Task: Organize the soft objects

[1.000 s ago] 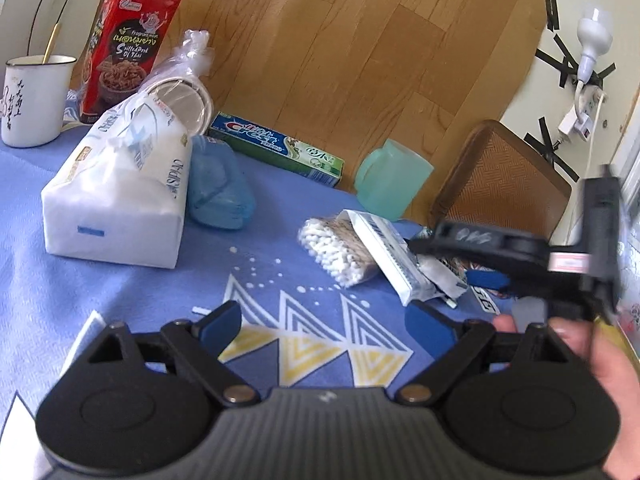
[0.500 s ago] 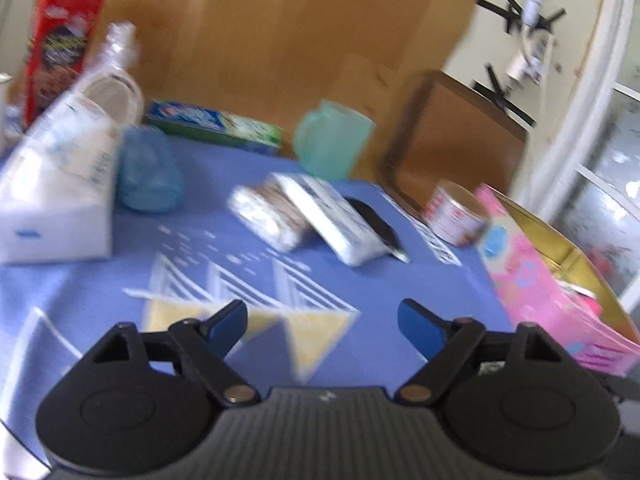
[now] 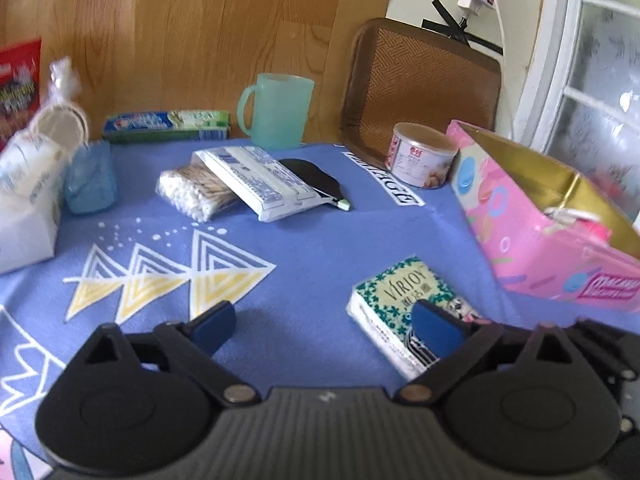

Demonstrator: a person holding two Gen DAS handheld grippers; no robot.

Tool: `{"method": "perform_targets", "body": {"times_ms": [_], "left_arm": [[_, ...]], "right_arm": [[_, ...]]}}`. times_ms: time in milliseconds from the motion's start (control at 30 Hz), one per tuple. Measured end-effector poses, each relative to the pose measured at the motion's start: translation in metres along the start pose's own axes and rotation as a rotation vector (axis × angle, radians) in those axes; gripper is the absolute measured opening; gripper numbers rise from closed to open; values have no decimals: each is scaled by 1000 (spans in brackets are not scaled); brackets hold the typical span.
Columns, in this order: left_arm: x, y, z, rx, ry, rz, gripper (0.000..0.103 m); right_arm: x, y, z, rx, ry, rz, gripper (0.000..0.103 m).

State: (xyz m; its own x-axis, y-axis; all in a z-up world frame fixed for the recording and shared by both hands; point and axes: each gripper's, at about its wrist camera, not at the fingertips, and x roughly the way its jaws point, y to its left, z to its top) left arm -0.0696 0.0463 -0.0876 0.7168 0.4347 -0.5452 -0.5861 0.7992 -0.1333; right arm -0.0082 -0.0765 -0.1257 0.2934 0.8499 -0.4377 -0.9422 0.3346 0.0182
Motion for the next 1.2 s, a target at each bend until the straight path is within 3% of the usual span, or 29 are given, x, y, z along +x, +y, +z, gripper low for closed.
{"method": "perform_targets", "body": {"times_ms": [1200], "left_arm": [[-5,11,0,-43,-41,-39,102]], "right_arm": [[-4,-4,-3,40,-23,19,85]]}}
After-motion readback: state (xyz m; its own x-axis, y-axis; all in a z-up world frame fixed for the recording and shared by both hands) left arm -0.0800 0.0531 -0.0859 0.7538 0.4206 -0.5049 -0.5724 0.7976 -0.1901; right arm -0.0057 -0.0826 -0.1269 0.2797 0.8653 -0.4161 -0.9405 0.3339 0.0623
